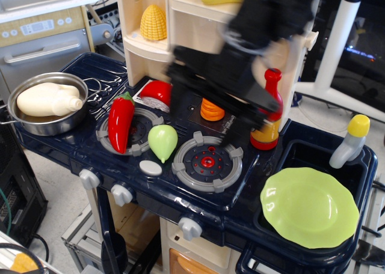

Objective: Put pear on plate

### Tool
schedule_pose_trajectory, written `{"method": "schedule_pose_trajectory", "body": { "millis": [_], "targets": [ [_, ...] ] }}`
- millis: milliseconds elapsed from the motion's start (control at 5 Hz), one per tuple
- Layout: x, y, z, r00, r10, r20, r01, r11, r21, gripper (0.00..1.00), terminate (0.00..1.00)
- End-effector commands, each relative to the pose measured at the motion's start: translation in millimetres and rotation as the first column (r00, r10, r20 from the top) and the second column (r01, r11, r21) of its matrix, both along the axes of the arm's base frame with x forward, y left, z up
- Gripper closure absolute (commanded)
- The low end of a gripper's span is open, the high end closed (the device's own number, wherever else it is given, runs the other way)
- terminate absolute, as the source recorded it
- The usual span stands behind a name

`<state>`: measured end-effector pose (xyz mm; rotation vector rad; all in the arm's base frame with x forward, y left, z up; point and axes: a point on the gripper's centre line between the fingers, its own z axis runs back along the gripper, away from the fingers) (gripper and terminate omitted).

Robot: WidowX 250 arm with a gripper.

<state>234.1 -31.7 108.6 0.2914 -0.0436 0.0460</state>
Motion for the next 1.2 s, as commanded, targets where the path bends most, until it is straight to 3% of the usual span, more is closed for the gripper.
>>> {"method": "schedule_pose_trajectory", "body": {
  "millis": [0,400,1000],
  "targets": [
    [8.4,47.3,-12.0,0.993,-0.079,0.090,0.075,0.996,0.045,0.00,0.00],
    [16.6,36.7,-45.5,0.985,-0.087,0.146,0.092,0.995,-0.029,0.00,0.00],
    [26.6,47.8,-76.1,0.978,-0.121,0.171,0.132,0.990,-0.050,0.00,0.00]
  ]
}}
